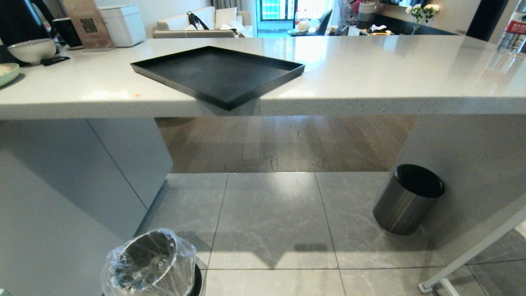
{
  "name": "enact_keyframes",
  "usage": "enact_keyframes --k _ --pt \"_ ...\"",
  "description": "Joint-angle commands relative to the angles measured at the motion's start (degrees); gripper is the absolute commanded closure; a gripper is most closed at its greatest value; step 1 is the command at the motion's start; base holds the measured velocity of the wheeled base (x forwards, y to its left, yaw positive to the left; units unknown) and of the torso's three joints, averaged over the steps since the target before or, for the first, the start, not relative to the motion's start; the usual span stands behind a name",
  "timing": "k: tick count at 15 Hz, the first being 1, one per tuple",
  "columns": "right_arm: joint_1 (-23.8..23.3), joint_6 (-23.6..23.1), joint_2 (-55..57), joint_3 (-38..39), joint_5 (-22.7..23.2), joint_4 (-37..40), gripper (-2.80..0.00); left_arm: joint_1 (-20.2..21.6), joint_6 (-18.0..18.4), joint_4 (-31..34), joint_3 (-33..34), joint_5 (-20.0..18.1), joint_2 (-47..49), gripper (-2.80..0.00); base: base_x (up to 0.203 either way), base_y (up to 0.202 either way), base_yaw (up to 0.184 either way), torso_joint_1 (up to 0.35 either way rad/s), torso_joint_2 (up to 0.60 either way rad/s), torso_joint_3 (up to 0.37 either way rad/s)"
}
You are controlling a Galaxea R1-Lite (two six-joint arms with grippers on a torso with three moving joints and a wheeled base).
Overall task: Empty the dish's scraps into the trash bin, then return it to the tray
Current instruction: Move the bowl over the trash can
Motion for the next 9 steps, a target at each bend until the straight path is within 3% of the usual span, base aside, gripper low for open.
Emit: enact_keyframes --k 1,7,9 --pt "0.01 0.09 0.06 0.00 -0.03 -0.06 0.00 0.01 -0.03 0.20 0.01 -0.06 0.30 0.00 0.000 0.000 0.000 0.000 0.00 0.000" --pt "0.01 0.37 0.06 0.00 -0.21 -0.11 0.00 0.01 -0.03 0.20 0.01 -0.15 0.39 0.00 0.000 0.000 0.000 0.000 0.00 0.000" --pt "0.01 0.37 0.06 0.00 -0.30 -0.06 0.00 0.01 -0.03 0.19 0.01 -0.15 0.39 0.00 0.000 -0.011 0.085 0.002 0.00 0.002"
